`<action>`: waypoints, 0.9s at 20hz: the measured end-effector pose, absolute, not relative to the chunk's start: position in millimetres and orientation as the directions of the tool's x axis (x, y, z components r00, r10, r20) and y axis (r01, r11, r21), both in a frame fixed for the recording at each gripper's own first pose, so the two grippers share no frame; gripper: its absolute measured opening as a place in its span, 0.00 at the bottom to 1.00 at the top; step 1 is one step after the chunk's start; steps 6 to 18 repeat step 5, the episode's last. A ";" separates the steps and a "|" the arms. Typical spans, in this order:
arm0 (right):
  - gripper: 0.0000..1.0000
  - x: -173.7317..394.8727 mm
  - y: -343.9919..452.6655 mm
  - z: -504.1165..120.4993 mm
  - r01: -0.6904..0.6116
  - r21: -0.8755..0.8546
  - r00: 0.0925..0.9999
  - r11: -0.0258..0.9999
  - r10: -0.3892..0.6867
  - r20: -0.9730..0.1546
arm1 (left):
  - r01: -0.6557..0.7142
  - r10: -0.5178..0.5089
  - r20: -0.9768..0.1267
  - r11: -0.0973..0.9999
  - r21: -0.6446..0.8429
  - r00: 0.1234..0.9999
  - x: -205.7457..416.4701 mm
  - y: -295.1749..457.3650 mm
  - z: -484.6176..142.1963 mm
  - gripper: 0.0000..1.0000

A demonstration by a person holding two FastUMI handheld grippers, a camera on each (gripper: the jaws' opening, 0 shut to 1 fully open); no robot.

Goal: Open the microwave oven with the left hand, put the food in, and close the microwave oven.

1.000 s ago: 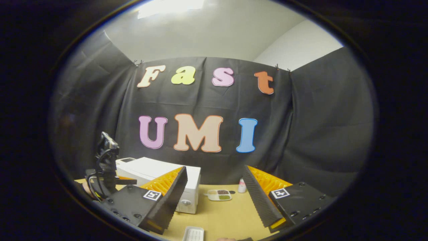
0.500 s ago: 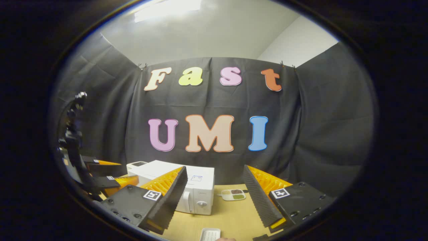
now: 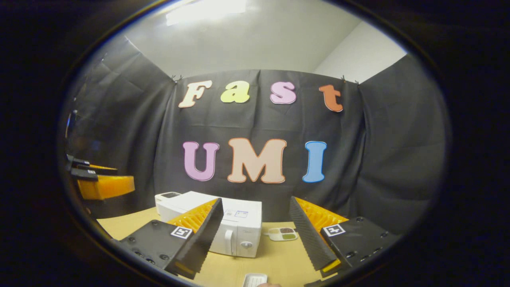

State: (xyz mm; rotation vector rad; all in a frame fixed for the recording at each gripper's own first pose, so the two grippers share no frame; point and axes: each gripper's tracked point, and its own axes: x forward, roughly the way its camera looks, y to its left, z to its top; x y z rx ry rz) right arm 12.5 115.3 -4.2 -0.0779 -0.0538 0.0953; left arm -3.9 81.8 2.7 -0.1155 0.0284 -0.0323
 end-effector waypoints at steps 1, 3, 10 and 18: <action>0.97 12.1 117.5 -4.4 -0.096 -0.076 0.994 0.992 0.100 0.051 | 0.034 -0.036 -0.019 0.994 -0.103 0.999 -4.1 80.3 5.8 0.96; 0.97 12.0 120.4 -3.6 -0.099 -0.078 0.993 0.992 0.103 0.054 | 0.034 -0.036 -0.020 0.996 -0.085 0.999 -5.0 80.0 5.5 0.95; 1.00 9.5 122.2 -3.8 -0.102 -0.085 0.993 0.991 0.107 0.055 | 0.042 -0.044 -0.023 0.995 -0.089 0.999 -5.2 76.3 3.4 0.96; 1.00 9.5 122.2 -3.8 -0.102 -0.085 0.993 0.991 0.107 0.055 | 0.042 -0.044 -0.023 0.995 -0.089 0.999 -5.2 76.3 3.4 0.96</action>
